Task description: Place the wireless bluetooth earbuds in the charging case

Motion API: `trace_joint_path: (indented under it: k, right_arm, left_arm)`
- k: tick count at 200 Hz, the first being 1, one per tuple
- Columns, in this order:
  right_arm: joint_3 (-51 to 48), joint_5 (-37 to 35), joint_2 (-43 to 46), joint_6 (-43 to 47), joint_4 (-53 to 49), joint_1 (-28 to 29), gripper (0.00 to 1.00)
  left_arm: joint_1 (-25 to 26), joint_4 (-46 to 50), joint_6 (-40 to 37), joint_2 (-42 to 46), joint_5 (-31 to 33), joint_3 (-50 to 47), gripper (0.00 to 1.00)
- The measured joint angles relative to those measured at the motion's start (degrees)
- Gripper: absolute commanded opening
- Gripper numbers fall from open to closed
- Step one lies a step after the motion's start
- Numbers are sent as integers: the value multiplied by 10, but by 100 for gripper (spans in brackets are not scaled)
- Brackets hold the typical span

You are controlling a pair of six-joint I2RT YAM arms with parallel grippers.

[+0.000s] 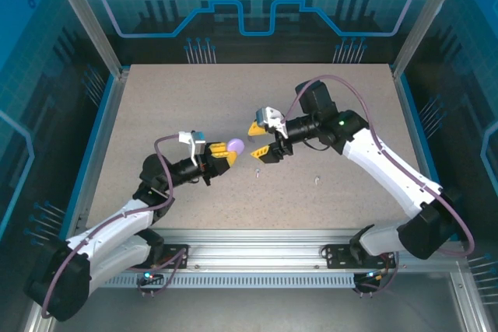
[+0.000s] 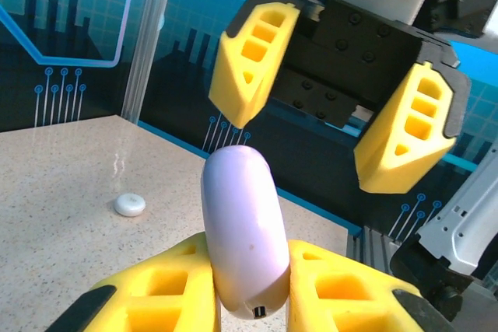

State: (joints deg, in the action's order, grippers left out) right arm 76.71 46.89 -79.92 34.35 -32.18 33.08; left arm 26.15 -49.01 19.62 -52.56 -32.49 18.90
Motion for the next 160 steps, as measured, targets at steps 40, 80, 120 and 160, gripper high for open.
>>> trace_joint_path:
  k: [40,80,120,160]
  right_arm:
    - [90,53,-75,47,-82,-2,56]
    - [141,90,-133,81,-145,-2,51]
    - [190,124,-179,112,-202,-2,42]
    - [212,144,-198,139,-243,-1,28]
  left_arm:
    - [1,-6,0,0,-6,3,23]
    - [3,-6,0,0,-13,8,23]
    - [5,-7,-1,0,-19,13,23]
    - [7,-7,-2,-4,-21,13,23]
